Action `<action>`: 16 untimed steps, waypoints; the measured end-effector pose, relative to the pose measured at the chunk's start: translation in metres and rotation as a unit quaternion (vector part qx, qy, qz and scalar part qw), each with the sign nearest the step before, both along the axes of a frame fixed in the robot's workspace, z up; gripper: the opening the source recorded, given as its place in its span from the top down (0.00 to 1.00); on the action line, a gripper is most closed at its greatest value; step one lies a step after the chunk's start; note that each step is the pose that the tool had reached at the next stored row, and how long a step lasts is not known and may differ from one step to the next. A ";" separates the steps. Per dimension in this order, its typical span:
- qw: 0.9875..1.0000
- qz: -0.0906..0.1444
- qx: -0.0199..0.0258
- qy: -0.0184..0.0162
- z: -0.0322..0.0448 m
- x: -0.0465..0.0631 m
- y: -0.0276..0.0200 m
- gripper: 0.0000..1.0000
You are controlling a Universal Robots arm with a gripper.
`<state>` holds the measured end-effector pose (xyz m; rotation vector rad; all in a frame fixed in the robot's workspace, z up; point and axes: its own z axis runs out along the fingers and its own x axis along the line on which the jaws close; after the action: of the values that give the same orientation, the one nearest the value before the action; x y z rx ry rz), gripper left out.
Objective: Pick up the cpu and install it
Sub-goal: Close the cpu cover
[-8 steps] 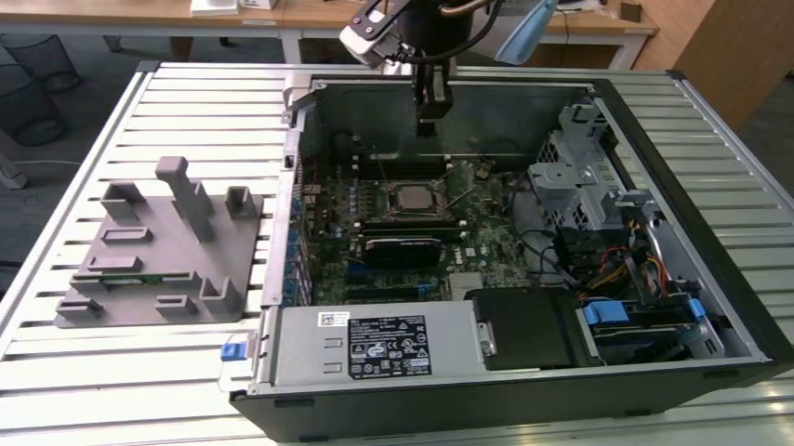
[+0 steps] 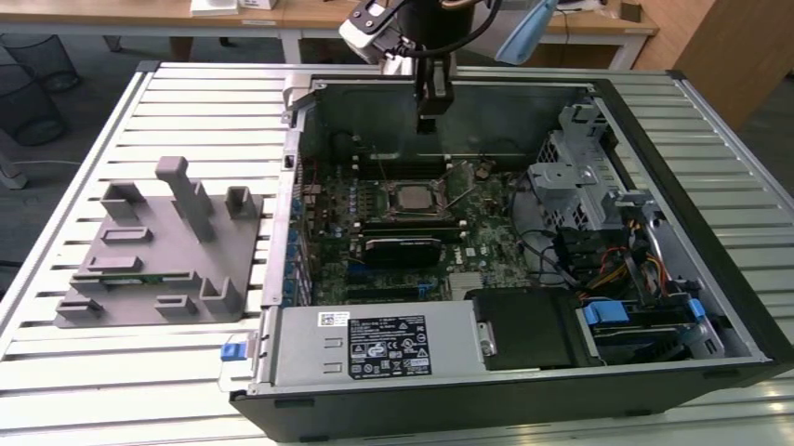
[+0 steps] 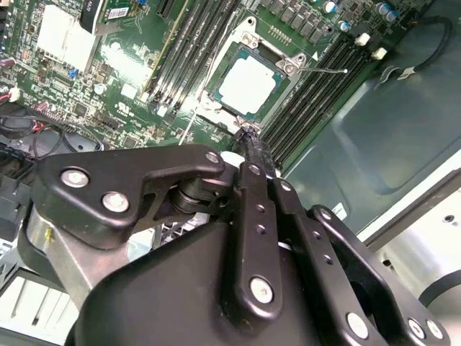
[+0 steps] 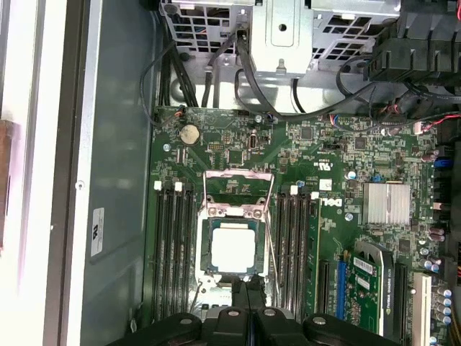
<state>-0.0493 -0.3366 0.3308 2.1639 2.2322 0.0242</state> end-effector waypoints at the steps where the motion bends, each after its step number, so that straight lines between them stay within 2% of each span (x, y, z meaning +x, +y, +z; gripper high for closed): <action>1: 1.000 0.000 0.000 0.000 0.0003 0.000 0.0000 0.89; 16: 1.000 0.000 0.000 0.000 0.0005 0.000 -0.0004 0.89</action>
<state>-0.0493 -0.3370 0.3312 2.1638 2.2324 0.0243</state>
